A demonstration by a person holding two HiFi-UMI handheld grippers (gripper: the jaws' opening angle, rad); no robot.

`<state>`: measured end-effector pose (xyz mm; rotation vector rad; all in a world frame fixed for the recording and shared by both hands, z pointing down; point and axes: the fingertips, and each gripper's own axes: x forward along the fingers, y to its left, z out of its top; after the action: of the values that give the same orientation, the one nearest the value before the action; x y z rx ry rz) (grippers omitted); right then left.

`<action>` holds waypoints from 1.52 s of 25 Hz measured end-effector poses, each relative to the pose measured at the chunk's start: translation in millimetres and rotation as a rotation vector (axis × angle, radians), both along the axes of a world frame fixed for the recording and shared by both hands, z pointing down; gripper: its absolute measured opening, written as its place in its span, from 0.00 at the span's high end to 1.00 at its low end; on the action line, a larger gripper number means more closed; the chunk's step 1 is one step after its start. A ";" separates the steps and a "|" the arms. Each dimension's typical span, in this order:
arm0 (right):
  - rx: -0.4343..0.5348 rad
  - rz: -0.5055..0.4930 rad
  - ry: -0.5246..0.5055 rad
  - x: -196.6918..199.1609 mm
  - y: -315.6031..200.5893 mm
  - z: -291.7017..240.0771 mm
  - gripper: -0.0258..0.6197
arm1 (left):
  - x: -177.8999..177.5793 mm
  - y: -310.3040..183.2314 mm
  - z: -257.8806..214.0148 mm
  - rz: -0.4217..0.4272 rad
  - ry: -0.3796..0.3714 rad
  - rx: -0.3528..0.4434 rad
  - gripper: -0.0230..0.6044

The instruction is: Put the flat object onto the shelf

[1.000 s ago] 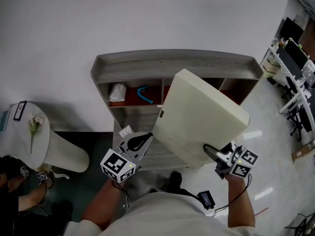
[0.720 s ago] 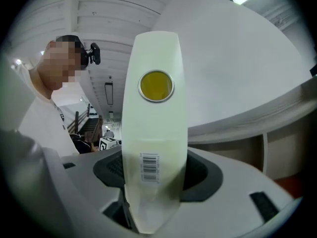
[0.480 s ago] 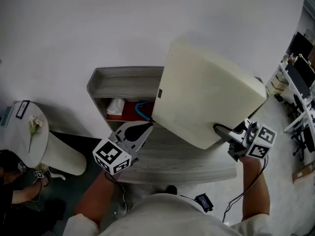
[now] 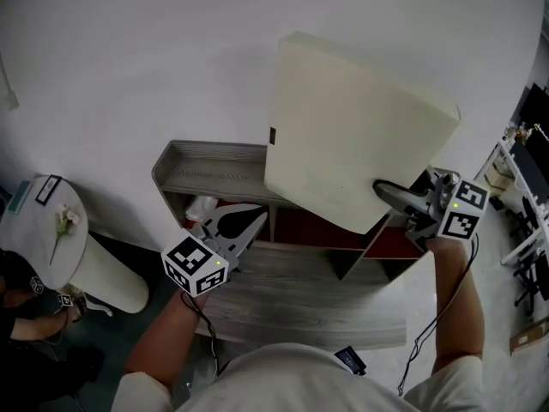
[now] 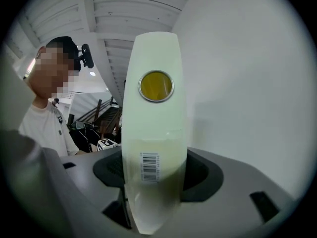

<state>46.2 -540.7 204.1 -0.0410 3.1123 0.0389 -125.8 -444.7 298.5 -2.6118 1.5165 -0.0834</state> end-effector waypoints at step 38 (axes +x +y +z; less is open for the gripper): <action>-0.037 -0.054 -0.013 -42.0 -93.8 27.6 0.46 | -10.4 -55.3 37.3 -0.050 0.021 -0.083 0.94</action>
<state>4.2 -634.6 231.8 0.0412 3.0993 -0.0202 -136.2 -500.0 335.7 -2.6462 1.6201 -0.1262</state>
